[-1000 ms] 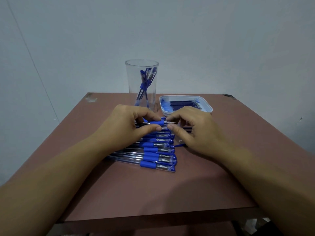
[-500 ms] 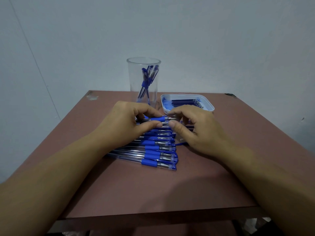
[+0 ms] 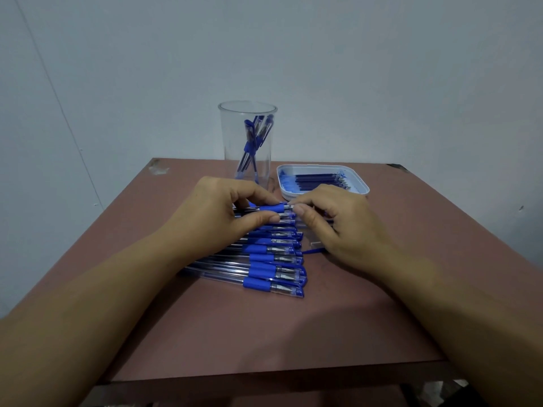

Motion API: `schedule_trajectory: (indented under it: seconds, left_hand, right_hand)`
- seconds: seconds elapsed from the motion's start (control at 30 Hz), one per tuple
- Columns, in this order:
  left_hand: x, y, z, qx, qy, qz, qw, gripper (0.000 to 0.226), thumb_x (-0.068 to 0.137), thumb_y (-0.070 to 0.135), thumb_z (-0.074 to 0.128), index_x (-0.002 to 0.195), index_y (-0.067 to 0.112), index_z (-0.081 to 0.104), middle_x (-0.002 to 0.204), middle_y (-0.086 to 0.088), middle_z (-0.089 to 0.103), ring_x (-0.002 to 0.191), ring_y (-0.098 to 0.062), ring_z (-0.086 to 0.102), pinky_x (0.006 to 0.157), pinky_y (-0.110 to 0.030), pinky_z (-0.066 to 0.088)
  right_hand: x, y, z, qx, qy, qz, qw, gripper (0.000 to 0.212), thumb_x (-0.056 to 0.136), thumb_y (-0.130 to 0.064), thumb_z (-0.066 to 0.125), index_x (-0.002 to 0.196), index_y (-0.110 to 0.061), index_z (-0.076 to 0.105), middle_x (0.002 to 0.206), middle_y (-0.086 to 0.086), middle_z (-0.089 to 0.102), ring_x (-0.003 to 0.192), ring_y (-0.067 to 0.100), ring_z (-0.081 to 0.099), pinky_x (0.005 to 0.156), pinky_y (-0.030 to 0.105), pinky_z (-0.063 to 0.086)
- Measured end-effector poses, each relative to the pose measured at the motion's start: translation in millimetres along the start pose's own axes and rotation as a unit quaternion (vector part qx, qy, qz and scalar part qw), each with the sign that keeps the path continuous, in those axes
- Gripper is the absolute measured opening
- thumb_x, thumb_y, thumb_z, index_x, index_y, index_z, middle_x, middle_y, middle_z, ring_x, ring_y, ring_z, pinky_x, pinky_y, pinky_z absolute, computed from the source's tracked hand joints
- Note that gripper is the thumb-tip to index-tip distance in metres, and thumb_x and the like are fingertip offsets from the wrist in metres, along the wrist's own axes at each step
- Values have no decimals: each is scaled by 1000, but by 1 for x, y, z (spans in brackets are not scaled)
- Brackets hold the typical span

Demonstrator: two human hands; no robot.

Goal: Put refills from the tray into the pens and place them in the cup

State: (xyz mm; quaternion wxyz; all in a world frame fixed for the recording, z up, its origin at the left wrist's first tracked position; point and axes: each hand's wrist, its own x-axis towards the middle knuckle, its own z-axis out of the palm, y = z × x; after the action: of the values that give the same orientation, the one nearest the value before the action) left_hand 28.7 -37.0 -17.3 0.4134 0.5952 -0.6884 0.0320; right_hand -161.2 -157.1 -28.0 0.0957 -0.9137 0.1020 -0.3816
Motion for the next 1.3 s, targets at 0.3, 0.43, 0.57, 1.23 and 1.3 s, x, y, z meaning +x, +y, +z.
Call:
schedule_trajectory:
  seconds: [0.3, 0.43, 0.57, 1.23, 1.3]
  left_hand:
    - [1, 0, -1, 7, -6, 7, 1000, 19, 76, 47, 71, 95, 42, 71, 78, 26, 67, 71, -7, 64, 59, -11, 45]
    - [1, 2, -1, 4, -4, 10, 1000, 18, 75, 46, 71, 93, 44, 69, 77, 28, 66, 70, -6, 63, 59, -10, 45]
    - [1, 1, 0, 5, -9, 7, 1000, 22, 75, 49, 69, 95, 40, 72, 78, 26, 67, 70, -6, 63, 59, -10, 45]
    - [0, -1, -1, -2, -8, -27, 1000, 16, 77, 41, 76, 91, 45, 70, 77, 15, 71, 71, -5, 63, 60, -10, 45]
    - [0, -2, -1, 3, -6, -35, 999, 17, 77, 39, 76, 89, 48, 68, 77, 15, 70, 72, -3, 63, 60, -9, 44]
  right_hand:
    - [0, -3, -2, 29, -5, 20, 999, 28, 95, -40, 51, 114, -25, 65, 93, -12, 66, 85, 0, 57, 72, 10, 42]
    - [1, 0, 1, 22, 0, 11, 1000, 27, 97, -35, 49, 99, -18, 70, 84, -15, 63, 79, 2, 57, 70, 10, 40]
    - [0, -2, 0, 19, 1, 17, 1000, 14, 93, -27, 61, 103, -20, 69, 86, -12, 66, 79, 3, 58, 67, 11, 43]
    - [1, -6, -6, 19, 16, 28, 999, 15, 89, -7, 66, 102, -16, 68, 87, -24, 56, 80, -9, 53, 71, 5, 39]
    - [0, -4, -8, 15, 29, 42, 999, 15, 90, -7, 65, 102, -15, 68, 88, -16, 59, 80, -9, 52, 71, 5, 38]
